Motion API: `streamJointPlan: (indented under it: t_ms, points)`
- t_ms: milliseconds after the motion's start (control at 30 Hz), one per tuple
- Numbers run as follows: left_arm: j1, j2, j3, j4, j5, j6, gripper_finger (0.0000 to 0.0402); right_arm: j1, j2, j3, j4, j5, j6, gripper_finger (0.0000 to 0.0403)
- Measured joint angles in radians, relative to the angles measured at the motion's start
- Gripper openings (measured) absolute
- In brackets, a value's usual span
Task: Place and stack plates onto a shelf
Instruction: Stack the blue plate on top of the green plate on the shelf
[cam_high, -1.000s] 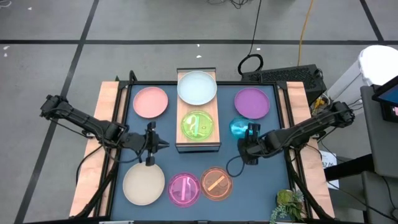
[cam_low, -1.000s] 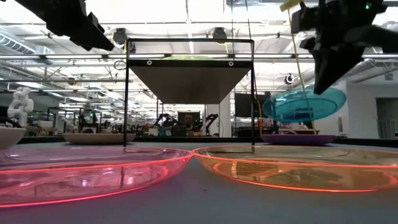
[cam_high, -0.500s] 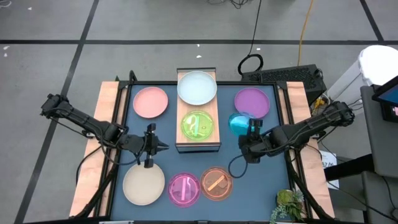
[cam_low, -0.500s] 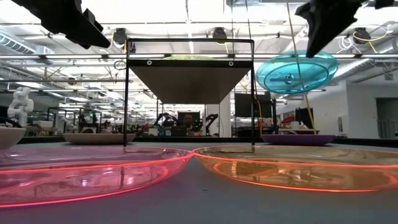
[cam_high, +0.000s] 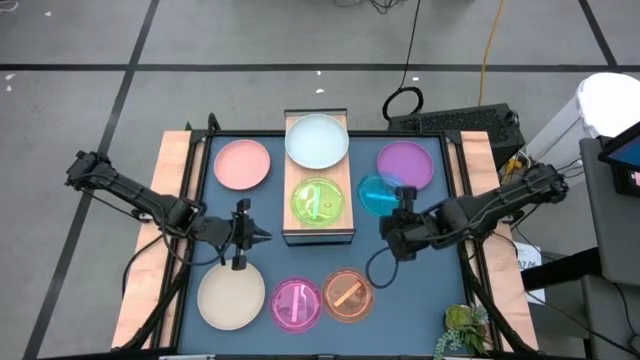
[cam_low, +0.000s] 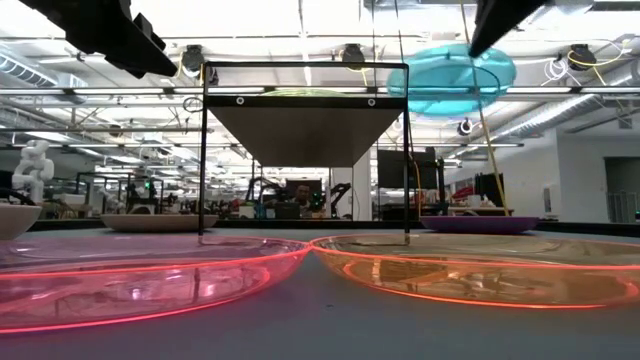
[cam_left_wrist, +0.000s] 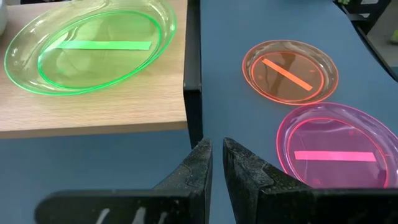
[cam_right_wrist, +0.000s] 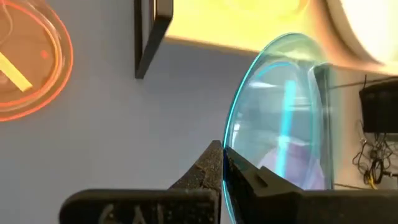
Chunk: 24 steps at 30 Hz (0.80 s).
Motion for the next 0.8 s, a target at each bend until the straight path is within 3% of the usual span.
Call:
streamJointPlan:
  t_ms: [533,800]
  points:
    - [0.0,0.0,0.0,0.001,-0.016,-0.003,0.0047,-0.007,0.146,0.239,0.02,0.026,-0.248,0.0]
    - [0.0,0.0,0.0,0.0,-0.016,-0.003,0.0047,-0.026,0.163,0.264,0.167,0.022,-0.427,0.0]
